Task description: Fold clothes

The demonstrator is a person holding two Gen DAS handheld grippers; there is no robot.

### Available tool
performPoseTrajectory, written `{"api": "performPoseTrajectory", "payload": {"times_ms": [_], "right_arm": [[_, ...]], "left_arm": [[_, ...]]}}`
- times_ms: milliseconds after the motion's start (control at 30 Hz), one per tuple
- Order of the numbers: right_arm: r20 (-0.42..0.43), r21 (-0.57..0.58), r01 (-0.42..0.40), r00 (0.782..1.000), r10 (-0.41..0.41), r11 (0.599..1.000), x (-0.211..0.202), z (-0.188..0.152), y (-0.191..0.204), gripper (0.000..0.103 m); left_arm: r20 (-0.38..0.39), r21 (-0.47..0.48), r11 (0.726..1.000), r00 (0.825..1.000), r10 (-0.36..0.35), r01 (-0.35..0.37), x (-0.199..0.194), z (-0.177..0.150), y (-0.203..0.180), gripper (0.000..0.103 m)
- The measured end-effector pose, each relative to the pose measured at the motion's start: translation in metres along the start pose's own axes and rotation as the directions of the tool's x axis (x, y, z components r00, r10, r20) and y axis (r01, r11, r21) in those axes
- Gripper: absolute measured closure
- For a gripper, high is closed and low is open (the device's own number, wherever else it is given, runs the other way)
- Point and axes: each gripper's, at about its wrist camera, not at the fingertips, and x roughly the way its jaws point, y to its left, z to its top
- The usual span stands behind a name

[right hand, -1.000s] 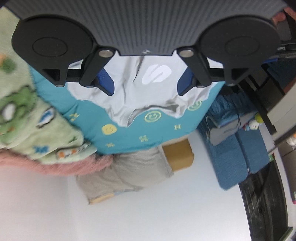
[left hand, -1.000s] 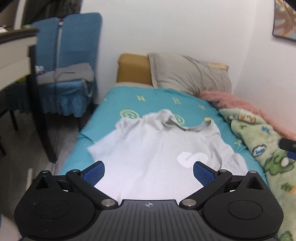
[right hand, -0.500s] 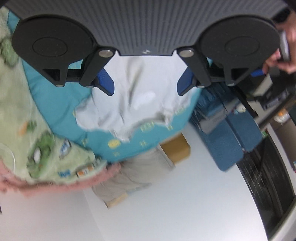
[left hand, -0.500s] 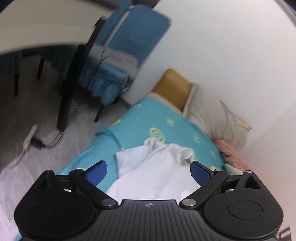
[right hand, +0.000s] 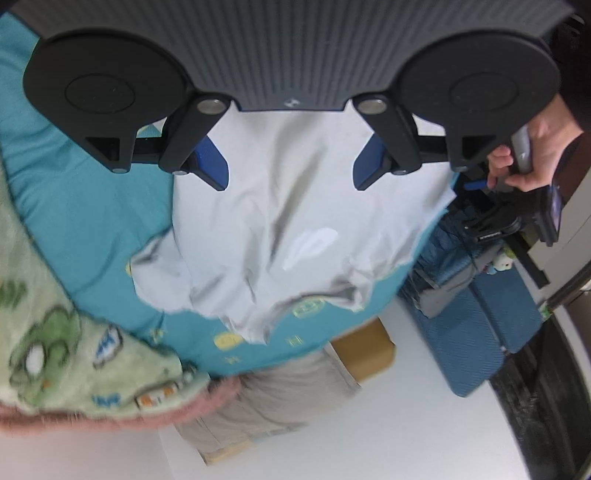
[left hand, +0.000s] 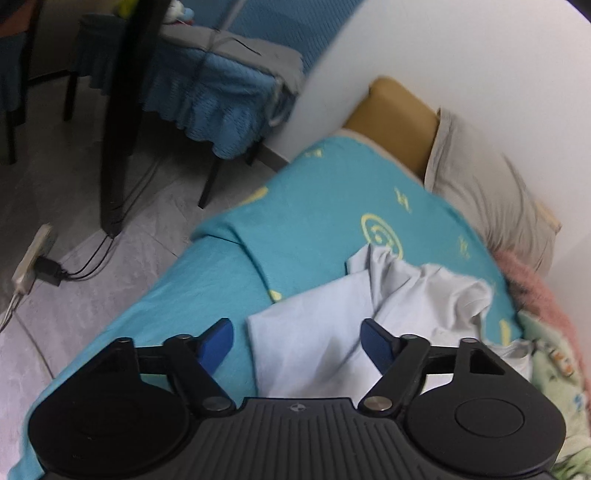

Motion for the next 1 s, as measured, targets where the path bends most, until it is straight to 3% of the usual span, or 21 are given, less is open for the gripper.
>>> {"api": "performPoseTrajectory", "payload": {"times_ms": [33,100,167,267,300,333,400,467,533,600,633,667,733,800,867,1000], "right_arm": [[-0.011,0.017,0.001,1.0,-0.001,1.0,0.006,0.001,-0.004,0.027],[-0.022,0.045,0.001,1.0,0.0,0.999,0.013,0.002,-0.011,0.027],[-0.024,0.061,0.001,1.0,0.0,0.998,0.015,0.002,-0.014,0.027],[-0.022,0.079,-0.003,1.0,0.004,0.997,0.014,0.003,-0.018,0.027],[-0.019,0.082,-0.005,1.0,0.006,0.997,0.011,0.003,-0.018,0.027],[-0.015,0.085,-0.006,1.0,0.008,0.996,0.009,0.003,-0.019,0.027],[-0.005,0.088,-0.008,1.0,0.008,0.996,0.003,0.004,-0.02,0.027],[0.005,0.094,-0.005,1.0,0.004,0.996,-0.003,0.004,-0.021,0.027],[0.012,0.105,0.0,1.0,-0.001,0.994,-0.006,0.005,-0.024,0.027],[0.018,0.114,0.006,1.0,-0.008,0.993,-0.008,0.007,-0.029,0.027],[0.021,0.12,0.01,1.0,-0.013,0.993,-0.008,0.008,-0.031,0.027],[0.022,0.127,0.014,1.0,-0.017,0.992,-0.009,0.009,-0.033,0.027],[0.026,0.144,0.017,0.999,-0.021,0.989,-0.009,0.01,-0.037,0.027],[0.027,0.159,0.017,0.999,-0.022,0.987,-0.009,0.012,-0.041,0.027],[0.021,0.175,0.008,1.0,-0.012,0.984,-0.008,0.012,-0.043,0.026],[0.012,0.175,-0.009,1.0,0.007,0.984,-0.006,0.011,-0.041,0.026]], "left_arm": [[-0.006,0.026,1.0,1.0,0.015,-0.015,0.01,-0.001,-0.004,0.04],[0.005,0.112,0.991,0.997,0.077,-0.077,0.022,-0.006,-0.016,0.065],[0.045,0.221,0.965,0.99,0.131,-0.138,0.027,-0.01,-0.03,0.086],[0.149,0.361,0.908,0.974,0.168,-0.212,0.016,-0.02,-0.058,0.093],[0.2,0.428,0.871,0.965,0.171,-0.243,0.01,-0.026,-0.071,0.093],[0.255,0.517,0.812,0.954,0.157,-0.272,0.004,-0.034,-0.087,0.094],[0.32,0.69,0.669,0.946,0.06,-0.276,-0.009,-0.06,-0.12,0.094],[0.272,0.802,0.561,0.962,-0.032,-0.208,-0.016,-0.088,-0.147,0.094],[0.168,0.861,0.499,0.981,-0.094,-0.1,-0.021,-0.114,-0.167,0.094],[0.054,0.895,0.445,0.987,-0.151,0.019,-0.027,-0.138,-0.182,0.088],[0.023,0.899,0.435,0.987,-0.161,0.05,-0.03,-0.146,-0.184,0.085],[-0.001,0.893,0.444,0.987,-0.162,0.074,-0.033,-0.151,-0.182,0.08],[-0.041,0.854,0.506,0.985,-0.171,0.123,-0.042,-0.147,-0.173,0.071],[-0.064,0.805,0.571,0.98,-0.188,0.162,-0.051,-0.139,-0.161,0.054],[-0.059,0.736,0.651,0.975,-0.213,0.187,-0.062,-0.127,-0.14,0.043],[-0.028,0.481,0.855,0.978,-0.204,0.193,-0.05,-0.08,-0.093,0.033]]}}
